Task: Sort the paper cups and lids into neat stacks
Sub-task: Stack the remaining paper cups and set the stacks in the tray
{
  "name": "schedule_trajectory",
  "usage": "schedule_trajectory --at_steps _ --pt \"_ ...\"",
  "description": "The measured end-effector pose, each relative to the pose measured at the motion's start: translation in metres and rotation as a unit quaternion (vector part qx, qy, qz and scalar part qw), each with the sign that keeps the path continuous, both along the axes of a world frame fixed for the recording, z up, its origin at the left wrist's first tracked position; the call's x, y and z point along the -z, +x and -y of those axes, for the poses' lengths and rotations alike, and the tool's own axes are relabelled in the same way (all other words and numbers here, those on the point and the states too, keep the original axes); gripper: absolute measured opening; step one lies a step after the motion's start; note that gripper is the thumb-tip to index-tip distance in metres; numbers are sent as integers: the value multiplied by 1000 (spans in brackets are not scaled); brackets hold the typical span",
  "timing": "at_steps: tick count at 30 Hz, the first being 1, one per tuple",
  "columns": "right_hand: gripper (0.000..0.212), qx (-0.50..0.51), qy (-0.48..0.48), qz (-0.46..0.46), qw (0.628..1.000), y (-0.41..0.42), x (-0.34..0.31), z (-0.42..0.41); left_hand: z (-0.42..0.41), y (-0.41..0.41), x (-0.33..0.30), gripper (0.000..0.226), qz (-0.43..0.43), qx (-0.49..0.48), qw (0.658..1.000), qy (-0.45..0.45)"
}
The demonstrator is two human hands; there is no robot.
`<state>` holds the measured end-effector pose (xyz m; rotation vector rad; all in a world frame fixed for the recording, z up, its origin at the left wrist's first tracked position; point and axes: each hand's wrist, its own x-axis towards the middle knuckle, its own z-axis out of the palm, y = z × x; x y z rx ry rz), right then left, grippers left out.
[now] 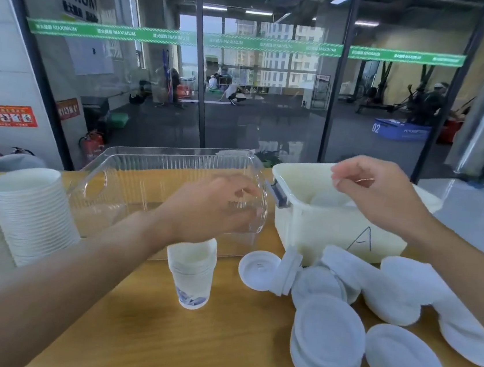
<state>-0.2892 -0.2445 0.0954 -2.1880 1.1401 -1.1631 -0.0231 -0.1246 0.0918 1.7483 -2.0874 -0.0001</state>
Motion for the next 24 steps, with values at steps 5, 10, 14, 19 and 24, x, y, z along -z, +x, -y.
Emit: schedule_trajectory --at_steps 5,10,14,19,24 --pt "17 -57 185 -284 939 -4 -12 49 49 -30 0 42 63 28 996 57" --pt "20 -120 306 -397 857 6 -20 68 76 -43 9 36 92 -9 995 -27" --pt "21 -89 250 -415 870 9 -20 88 91 -48 0 35 90 15 996 -22" --pt "25 -25 151 -351 924 -12 -15 115 114 -51 -39 14 126 21 988 90" --pt "43 14 90 -373 924 -34 -10 137 154 -83 -44 8 102 96 986 89"
